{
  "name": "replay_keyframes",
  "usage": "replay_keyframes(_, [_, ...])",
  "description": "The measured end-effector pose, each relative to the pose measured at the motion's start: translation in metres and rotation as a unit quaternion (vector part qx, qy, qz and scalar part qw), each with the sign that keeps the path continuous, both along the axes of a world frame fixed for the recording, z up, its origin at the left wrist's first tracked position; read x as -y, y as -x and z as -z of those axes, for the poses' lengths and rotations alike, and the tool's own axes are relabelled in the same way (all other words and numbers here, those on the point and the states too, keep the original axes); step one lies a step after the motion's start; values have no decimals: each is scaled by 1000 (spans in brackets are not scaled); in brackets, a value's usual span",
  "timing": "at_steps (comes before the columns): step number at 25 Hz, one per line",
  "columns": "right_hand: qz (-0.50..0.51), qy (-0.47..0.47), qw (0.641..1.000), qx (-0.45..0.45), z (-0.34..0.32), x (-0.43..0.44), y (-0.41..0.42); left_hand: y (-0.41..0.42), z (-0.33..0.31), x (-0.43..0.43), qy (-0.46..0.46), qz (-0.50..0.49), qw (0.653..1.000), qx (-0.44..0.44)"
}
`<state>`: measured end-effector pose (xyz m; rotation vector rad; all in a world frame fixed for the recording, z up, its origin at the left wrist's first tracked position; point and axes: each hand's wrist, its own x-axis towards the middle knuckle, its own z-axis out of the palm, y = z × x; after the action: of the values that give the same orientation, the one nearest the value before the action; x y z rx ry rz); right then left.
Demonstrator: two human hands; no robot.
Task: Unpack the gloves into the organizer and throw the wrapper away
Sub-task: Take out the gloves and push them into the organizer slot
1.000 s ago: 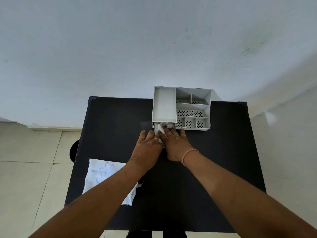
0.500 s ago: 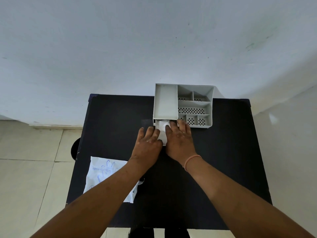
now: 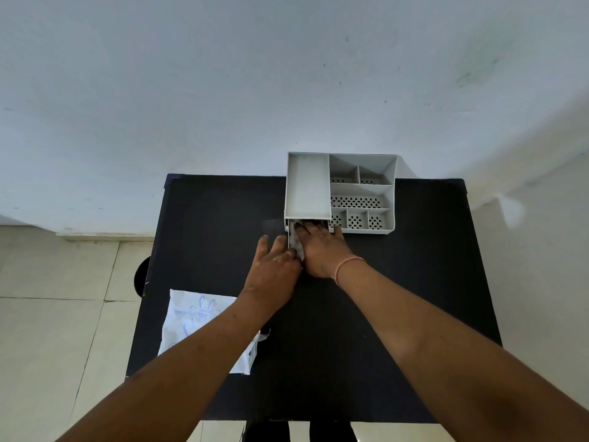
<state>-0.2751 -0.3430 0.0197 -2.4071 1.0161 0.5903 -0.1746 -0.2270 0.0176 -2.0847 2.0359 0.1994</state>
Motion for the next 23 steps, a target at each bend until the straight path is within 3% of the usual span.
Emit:
replay_keyframes(5, [14, 89, 990, 109, -9, -18, 8, -6, 0, -2, 5, -5, 1000, -10])
replay_keyframes(9, [116, 118, 961, 221, -3, -42, 33, -15, 5, -5, 53, 8, 998, -35])
replay_keyframes(14, [-28, 72, 997, 15, -3, -52, 46, -14, 9, -1, 84, 45, 994, -55])
replay_keyframes(19, [14, 174, 979, 109, -7, -39, 35, -13, 12, 5, 48, 35, 997, -41])
replay_keyframes(23, [-41, 91, 995, 4, 3, -33, 32, -9, 11, 11, -18, 36, 999, -30])
